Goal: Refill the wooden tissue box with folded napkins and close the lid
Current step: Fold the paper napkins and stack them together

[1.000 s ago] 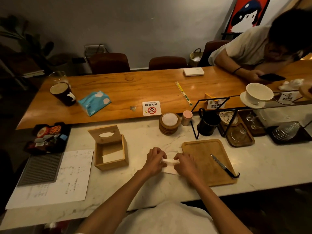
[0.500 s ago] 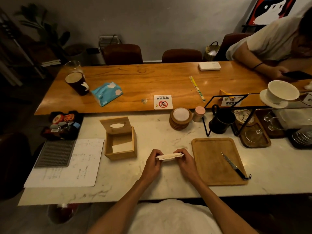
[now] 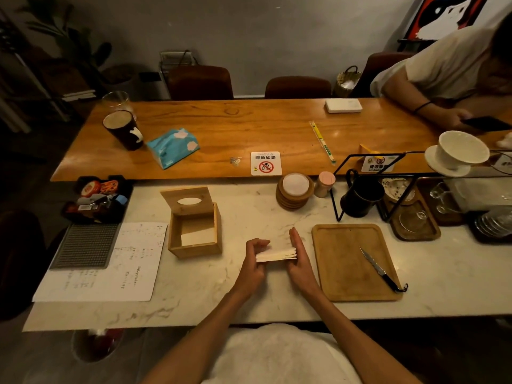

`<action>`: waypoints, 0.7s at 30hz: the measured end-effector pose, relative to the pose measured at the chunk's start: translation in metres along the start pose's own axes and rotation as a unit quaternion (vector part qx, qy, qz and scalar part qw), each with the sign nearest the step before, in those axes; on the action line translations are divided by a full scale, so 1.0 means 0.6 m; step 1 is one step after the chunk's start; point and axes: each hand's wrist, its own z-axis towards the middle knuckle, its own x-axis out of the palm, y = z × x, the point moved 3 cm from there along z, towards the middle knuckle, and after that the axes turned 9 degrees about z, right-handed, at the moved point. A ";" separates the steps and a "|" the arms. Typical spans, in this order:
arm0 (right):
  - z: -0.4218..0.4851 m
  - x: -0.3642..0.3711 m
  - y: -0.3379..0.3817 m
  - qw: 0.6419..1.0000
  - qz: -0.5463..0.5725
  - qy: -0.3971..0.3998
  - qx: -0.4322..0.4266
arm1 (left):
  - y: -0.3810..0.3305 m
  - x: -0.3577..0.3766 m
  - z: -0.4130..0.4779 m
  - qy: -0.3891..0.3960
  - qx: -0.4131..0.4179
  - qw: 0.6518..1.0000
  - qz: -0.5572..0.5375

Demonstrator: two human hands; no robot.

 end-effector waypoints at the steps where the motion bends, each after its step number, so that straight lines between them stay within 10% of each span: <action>1: 0.001 0.000 -0.001 1.000 0.000 0.002 -0.002 | 0.000 -0.001 0.002 0.000 0.004 1.000 0.002; 21: 0.025 -0.042 0.020 0.960 -0.234 0.024 -0.153 | -0.009 -0.050 0.032 0.017 0.064 0.990 0.127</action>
